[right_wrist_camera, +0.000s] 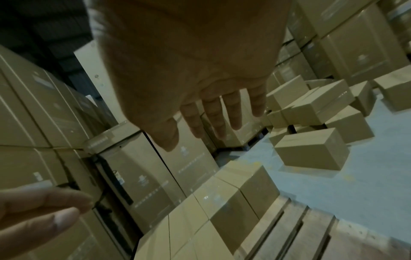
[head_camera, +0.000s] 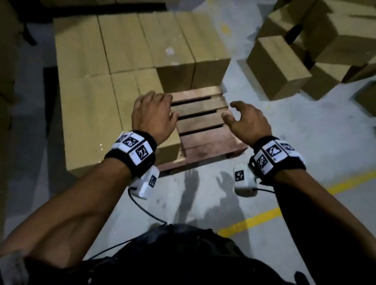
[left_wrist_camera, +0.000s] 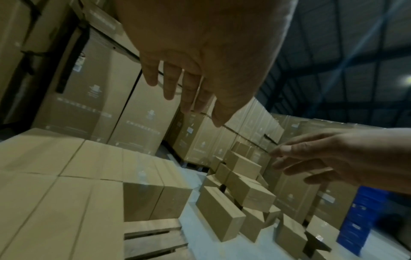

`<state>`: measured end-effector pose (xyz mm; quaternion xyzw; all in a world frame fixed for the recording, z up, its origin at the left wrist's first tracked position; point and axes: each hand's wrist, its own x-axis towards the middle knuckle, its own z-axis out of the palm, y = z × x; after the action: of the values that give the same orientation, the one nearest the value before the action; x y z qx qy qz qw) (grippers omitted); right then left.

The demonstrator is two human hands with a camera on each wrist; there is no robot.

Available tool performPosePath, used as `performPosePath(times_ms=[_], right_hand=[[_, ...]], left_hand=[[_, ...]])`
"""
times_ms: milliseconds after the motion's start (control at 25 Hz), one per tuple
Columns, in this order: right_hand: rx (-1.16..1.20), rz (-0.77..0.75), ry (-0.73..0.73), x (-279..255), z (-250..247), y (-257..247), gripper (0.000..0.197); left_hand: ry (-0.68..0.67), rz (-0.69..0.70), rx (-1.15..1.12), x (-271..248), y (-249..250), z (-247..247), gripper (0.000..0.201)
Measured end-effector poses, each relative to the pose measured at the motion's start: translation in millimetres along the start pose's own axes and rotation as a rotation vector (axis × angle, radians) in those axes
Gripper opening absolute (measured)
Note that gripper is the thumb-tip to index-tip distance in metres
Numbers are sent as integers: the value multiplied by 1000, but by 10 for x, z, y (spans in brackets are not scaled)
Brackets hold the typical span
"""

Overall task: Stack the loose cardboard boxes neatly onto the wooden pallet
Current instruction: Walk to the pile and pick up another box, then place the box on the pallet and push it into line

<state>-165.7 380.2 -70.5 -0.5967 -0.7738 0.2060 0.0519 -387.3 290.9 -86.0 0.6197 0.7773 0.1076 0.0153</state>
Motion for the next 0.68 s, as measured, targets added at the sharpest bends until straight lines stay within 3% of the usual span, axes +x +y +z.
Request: performPosePath(times_ms=[320, 680], right_hand=[[-13, 80, 153, -571, -572, 818, 55], [-27, 220, 263, -1547, -1517, 2766, 55]], left_hand=[[19, 159, -44, 106, 1214, -75, 43], [21, 340, -141, -201, 3503, 107, 46]])
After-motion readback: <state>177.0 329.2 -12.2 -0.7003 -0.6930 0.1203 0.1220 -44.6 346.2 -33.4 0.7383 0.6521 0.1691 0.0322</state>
